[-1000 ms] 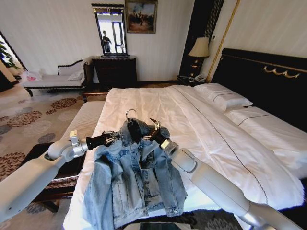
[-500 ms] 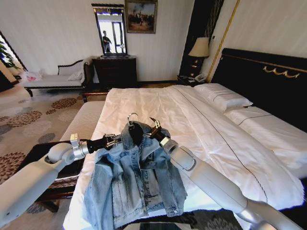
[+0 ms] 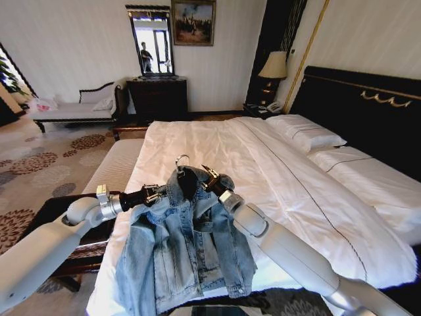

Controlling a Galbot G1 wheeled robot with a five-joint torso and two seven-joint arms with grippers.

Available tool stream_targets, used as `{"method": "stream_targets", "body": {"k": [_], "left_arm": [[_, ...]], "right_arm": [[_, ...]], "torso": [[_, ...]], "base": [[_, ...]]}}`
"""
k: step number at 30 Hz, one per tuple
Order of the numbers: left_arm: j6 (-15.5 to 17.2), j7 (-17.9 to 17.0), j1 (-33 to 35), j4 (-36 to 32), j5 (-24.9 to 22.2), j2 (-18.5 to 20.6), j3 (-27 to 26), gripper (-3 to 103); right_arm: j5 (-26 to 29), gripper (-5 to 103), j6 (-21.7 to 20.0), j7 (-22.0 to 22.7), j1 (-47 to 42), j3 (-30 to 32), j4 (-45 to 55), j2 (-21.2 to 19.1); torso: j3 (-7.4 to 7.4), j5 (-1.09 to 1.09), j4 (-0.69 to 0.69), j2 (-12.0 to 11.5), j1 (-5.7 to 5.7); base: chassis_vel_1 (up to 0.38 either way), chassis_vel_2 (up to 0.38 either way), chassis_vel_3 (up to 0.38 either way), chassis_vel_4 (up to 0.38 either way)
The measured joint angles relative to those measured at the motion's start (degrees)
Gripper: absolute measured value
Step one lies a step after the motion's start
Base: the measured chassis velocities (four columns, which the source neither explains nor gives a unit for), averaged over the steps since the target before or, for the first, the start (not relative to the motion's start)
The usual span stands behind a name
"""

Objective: Pick up the clothes from the bed and hang them on the clothes hanger.

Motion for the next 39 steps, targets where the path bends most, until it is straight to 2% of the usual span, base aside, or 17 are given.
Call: {"method": "stream_targets", "body": {"k": [6, 10, 12, 13, 15, 17, 18, 20, 21, 24, 26, 30, 31, 33, 39], "left_arm": [[0.2, -0.4, -0.1, 0.0, 0.1, -0.1, 0.1, 18], [0.7, -2.6, -0.1, -1.5, 0.1, -0.1, 0.1, 14], [1.0, -3.9, -0.2, -2.8, 0.1, 0.1, 0.1, 19], [1.3, -6.2, -0.8, -5.1, -0.1, 0.4, 0.3, 29], [1.4, -6.9, -1.0, -5.6, -0.2, 0.5, 0.4, 29], [1.8, -8.6, -1.6, -6.9, -1.0, 0.6, 0.4, 40], [1.9, -9.2, -1.8, -7.1, -1.3, 0.7, 0.4, 40], [2.5, -10.7, -2.0, -7.4, -2.4, 1.0, -0.4, 51], [2.5, -10.7, -2.0, -7.4, -2.4, 1.0, -0.4, 51], [2.5, -11.6, -1.7, -7.4, -3.4, 1.3, -1.4, 67], [2.5, -11.7, -1.4, -7.5, -3.5, 1.4, -1.6, 67], [2.4, -12.2, -0.2, -9.1, -3.7, 1.6, -2.6, 89], [2.4, -12.2, -0.2, -9.1, -3.7, 1.6, -2.6, 89], [2.2, -12.7, 0.1, -9.5, -3.9, 1.5, -3.1, 98], [1.6, -14.2, 0.4, -11.3, -5.9, 1.3, -5.2, 100]], "right_arm": [[-0.5, 41, 0.0, 0.3, -0.5, 0.4, 0.2, -0.1], [-1.0, 41, 0.1, 0.4, -0.6, 0.7, 0.4, -0.4], [-1.2, 41, 0.2, 0.4, -0.6, 0.7, 0.4, -0.5], [-1.4, 37, 0.2, 0.4, -0.7, 0.8, 0.4, -0.5], [-1.4, 37, 0.3, 0.4, -0.7, 0.8, 0.4, -0.5], [-1.5, 35, 0.4, 0.4, -0.8, 0.8, 0.6, -0.5], [-1.5, 33, 0.4, 0.4, -0.9, 0.8, 0.7, -0.5], [-1.5, 33, 0.6, 0.3, -1.2, 0.8, 0.8, -0.5], [-1.5, 33, 0.6, 0.3, -1.2, 0.8, 0.8, -0.5], [-1.6, 29, 0.7, 0.3, -1.6, 1.0, 0.8, -0.6], [-1.6, 29, 0.7, 0.3, -1.6, 1.0, 0.8, -0.6], [-1.6, 28, 0.8, 0.2, -1.6, 1.0, 0.7, -0.6], [-1.6, 28, 0.8, 0.2, -1.6, 1.0, 0.7, -0.6], [-1.6, 28, 0.8, 0.2, -1.8, 1.0, 0.7, -0.7], [-2.0, 26, 1.3, 0.1, -2.4, 1.2, 0.6, -1.1]], "torso": [[0.00, 0.00, 0.00, 0.0, 0.00], [0.00, 0.00, 0.01, 0.0, 0.00], [0.00, -0.01, 0.00, 0.0, 0.00], [0.00, 0.01, 0.00, 0.0, 0.00], [0.00, 0.01, 0.00, 0.0, 0.00], [0.00, 0.01, -0.01, 0.0, 0.00], [0.00, 0.01, -0.01, 0.0, 0.00], [0.00, 0.00, 0.00, 0.0, 0.00], [0.00, 0.00, 0.00, 0.0, 0.00], [0.00, 0.00, -0.01, 0.0, 0.00], [0.00, 0.00, 0.00, 0.0, 0.00], [0.00, -0.01, 0.00, 0.0, 0.00], [0.00, -0.01, 0.00, 0.0, 0.00], [0.00, 0.00, 0.00, 0.0, 0.00], [0.00, 0.00, 0.00, 0.0, 0.00]], "base": [[0.000, 0.000, 0.000, 0.000], [0.000, 0.000, 0.000, 0.000], [0.000, 0.000, 0.000, 0.000], [0.000, 0.000, 0.000, 0.000], [0.000, 0.000, 0.000, 0.000], [0.000, 0.000, 0.000, 0.000], [0.000, 0.000, 0.000, 0.000], [0.000, 0.000, 0.000, 0.000], [0.000, 0.000, 0.000, 0.000], [0.000, 0.000, 0.000, 0.000], [0.000, 0.000, 0.000, 0.000], [0.000, 0.000, 0.000, 0.000], [0.000, 0.000, 0.000, 0.000], [0.000, 0.000, 0.000, 0.000], [0.000, 0.000, 0.000, 0.000]]}}
